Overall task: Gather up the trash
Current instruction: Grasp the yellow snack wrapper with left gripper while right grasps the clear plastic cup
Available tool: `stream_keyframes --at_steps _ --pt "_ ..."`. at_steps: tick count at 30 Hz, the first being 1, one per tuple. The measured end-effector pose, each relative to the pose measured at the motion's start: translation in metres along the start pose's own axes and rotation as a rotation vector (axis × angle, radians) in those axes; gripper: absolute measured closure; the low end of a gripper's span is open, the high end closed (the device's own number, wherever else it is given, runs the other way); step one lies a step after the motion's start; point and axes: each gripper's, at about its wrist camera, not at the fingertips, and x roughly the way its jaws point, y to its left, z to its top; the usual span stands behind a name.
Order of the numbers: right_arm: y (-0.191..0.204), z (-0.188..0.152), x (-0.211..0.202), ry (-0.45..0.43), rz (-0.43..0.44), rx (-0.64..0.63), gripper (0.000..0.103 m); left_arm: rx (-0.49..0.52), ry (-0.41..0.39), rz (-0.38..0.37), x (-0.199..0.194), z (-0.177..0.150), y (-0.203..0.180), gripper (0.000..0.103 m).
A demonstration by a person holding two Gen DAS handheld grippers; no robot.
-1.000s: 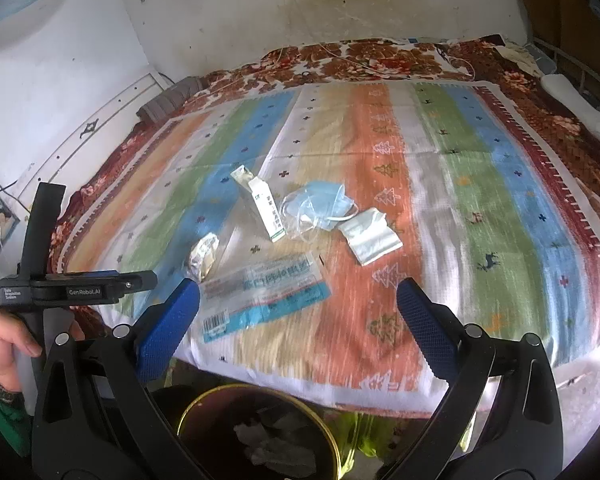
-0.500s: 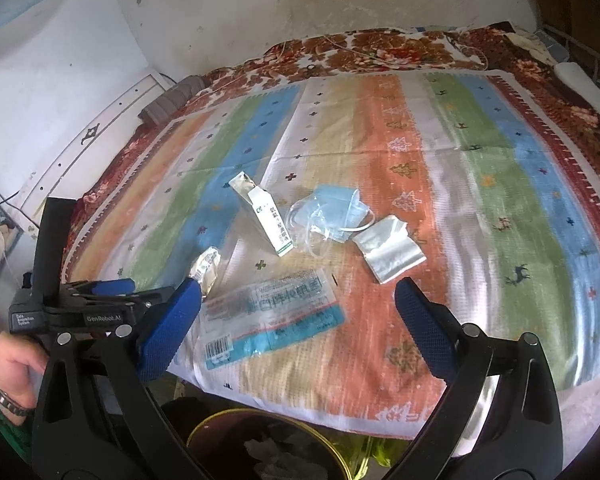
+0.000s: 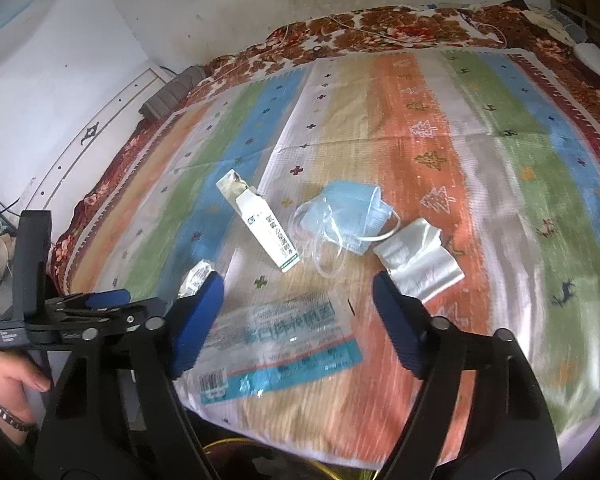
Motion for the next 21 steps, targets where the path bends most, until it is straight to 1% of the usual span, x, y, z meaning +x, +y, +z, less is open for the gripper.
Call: stream_keyframes --at_steps 4,6,8,10,16,18,21 --pt "-0.003 0.006 0.017 0.018 0.015 -0.010 0.041 -0.005 0.010 -0.026 0.005 0.003 0.002 0.009" --pt "-0.005 0.009 0.024 0.024 0.016 -0.015 0.043 0.001 0.009 -0.030 0.007 0.004 0.002 0.011" --pt "-0.007 0.011 0.032 0.032 0.015 -0.019 0.048 -0.005 0.014 -0.036 0.010 0.006 0.004 0.014" --pt "-0.007 0.012 0.038 0.037 0.014 -0.025 0.050 -0.009 0.018 -0.040 0.012 0.008 0.005 0.017" --pt "-0.005 0.017 0.058 0.053 0.022 -0.054 0.056 -0.022 0.040 -0.023 0.024 0.011 0.012 0.030" --pt "-0.005 0.019 0.064 0.055 0.022 -0.062 0.059 -0.031 0.046 -0.023 0.027 0.012 0.015 0.038" --pt "-0.007 0.021 0.073 0.060 0.022 -0.073 0.064 -0.032 0.047 -0.028 0.030 0.014 0.017 0.044"
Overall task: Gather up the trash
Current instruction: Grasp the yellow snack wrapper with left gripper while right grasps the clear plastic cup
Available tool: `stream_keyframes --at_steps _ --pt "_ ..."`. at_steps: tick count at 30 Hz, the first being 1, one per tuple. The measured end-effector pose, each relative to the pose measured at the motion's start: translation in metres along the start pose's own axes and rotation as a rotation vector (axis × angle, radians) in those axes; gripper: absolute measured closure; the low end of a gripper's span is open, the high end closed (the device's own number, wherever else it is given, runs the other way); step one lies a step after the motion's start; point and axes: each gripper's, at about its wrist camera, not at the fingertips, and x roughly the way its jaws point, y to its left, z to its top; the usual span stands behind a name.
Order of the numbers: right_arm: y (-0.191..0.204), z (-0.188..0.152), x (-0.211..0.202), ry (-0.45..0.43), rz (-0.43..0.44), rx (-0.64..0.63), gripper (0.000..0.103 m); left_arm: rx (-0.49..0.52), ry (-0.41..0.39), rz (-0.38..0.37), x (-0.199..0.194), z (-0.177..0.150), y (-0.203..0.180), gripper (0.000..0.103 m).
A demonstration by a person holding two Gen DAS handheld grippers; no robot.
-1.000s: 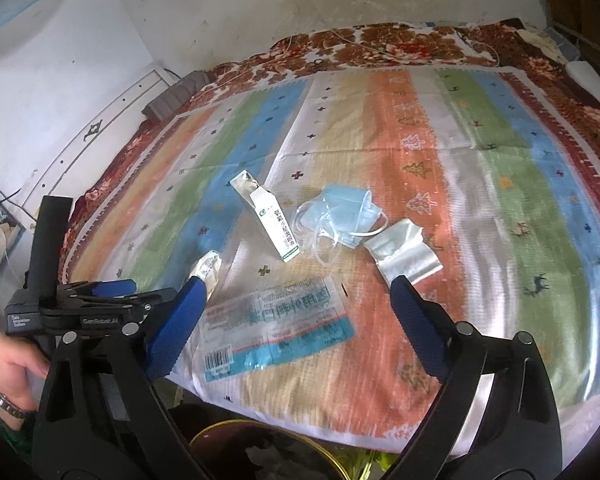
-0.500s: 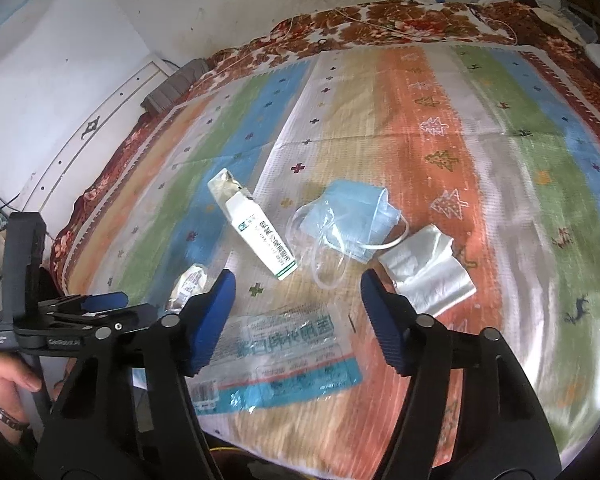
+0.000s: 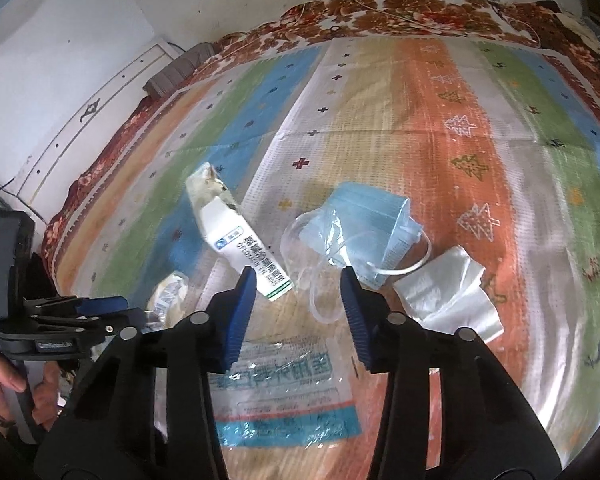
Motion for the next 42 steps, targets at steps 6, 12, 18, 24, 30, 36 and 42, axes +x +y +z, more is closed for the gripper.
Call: stream_keyframes --at_steps 6,12,18,24,30,36,42 --pt "-0.012 0.003 0.013 0.003 0.016 0.023 0.076 0.022 0.007 -0.010 0.007 0.004 -0.004 0.057" --pt "-0.013 0.003 0.021 0.010 0.031 0.019 0.093 0.046 0.036 -0.029 0.018 0.005 -0.008 0.080" --pt "-0.004 0.002 0.019 0.014 0.006 -0.020 0.100 0.042 0.030 -0.003 0.018 0.007 -0.007 0.099" --pt "0.001 0.005 0.006 -0.020 -0.002 -0.020 0.100 0.023 0.002 -0.004 0.004 0.010 -0.006 0.099" --pt "0.011 0.005 -0.011 -0.022 -0.034 -0.040 0.100 0.008 -0.010 -0.027 -0.007 0.011 -0.010 0.099" --pt "0.022 0.006 -0.040 -0.040 -0.082 -0.084 0.100 0.010 -0.036 -0.063 -0.025 0.009 -0.021 0.099" --pt "0.024 -0.004 -0.069 -0.061 -0.148 -0.125 0.100 0.014 -0.065 -0.107 -0.044 0.004 -0.031 0.099"
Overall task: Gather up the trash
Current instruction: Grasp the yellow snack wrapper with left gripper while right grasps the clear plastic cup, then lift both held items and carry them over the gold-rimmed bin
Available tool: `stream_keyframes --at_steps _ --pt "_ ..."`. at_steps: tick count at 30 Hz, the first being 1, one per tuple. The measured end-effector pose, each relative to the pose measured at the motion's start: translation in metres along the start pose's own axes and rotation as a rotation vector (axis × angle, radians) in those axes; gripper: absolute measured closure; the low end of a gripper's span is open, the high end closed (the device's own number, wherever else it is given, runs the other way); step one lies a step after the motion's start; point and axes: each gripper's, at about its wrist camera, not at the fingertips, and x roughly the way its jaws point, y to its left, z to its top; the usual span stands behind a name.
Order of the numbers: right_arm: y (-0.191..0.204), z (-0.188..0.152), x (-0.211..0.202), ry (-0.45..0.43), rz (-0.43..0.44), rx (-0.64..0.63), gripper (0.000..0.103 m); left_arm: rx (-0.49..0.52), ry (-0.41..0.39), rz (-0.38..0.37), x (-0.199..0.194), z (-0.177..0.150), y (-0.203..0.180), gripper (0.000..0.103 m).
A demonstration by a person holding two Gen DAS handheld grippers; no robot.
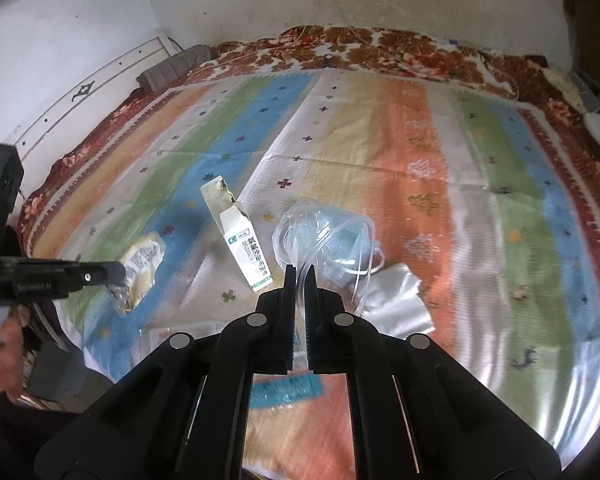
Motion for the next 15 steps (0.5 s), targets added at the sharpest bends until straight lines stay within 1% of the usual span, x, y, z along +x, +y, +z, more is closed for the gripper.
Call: stream_keyframes --at_steps 4,6,15 --pt "0.006 -0.009 -0.017 -0.001 -0.030 -0.036 0.100 0.007 -0.008 -0.024 -0.009 -0.005 -0.007 0.099" --pt "0.010 -0.013 -0.028 -0.018 -0.042 -0.047 0.100 0.015 -0.014 -0.036 -0.015 -0.007 -0.011 0.099" --pt "0.028 -0.028 -0.069 -0.043 -0.044 -0.070 0.100 0.044 -0.037 -0.100 -0.039 -0.020 -0.027 0.099"
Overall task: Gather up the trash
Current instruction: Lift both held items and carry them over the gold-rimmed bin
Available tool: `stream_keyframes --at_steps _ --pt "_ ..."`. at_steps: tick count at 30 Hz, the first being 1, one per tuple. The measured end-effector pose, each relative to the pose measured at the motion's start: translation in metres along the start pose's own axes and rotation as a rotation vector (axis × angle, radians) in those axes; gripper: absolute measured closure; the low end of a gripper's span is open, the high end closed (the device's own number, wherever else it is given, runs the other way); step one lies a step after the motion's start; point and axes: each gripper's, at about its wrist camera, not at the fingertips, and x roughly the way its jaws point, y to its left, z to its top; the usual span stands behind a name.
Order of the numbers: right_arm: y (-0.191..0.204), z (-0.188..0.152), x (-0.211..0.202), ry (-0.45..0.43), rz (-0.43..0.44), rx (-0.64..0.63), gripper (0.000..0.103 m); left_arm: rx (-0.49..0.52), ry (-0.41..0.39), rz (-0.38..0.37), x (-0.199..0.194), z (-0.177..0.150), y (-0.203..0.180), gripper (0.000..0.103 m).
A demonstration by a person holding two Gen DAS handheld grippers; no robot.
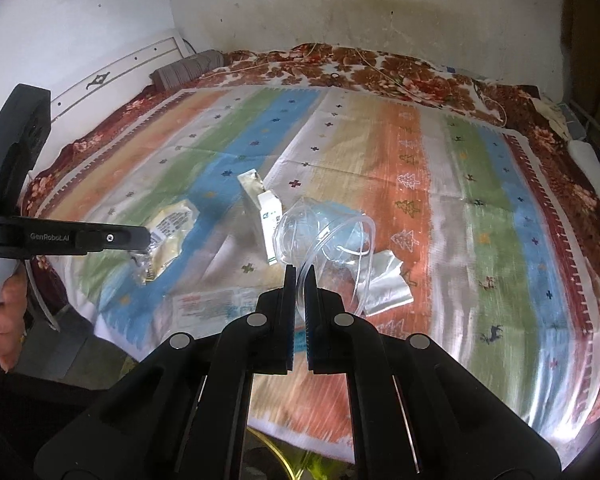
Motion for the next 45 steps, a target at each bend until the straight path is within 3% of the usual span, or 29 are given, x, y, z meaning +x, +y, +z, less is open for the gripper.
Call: stream_keyframes --at_steps 26,45 --pt "0.027 -0.039 -0.079 -0.044 0.011 0.029 0.100 -0.009 -0.070 -0.152 -0.065 -0.048 -0.021 0.099" --pt "0.051 -0.088 -0.112 -0.022 0.037 0.057 0.100 0.016 -0.083 -0.206 -0.086 -0.099 -0.035 0.099"
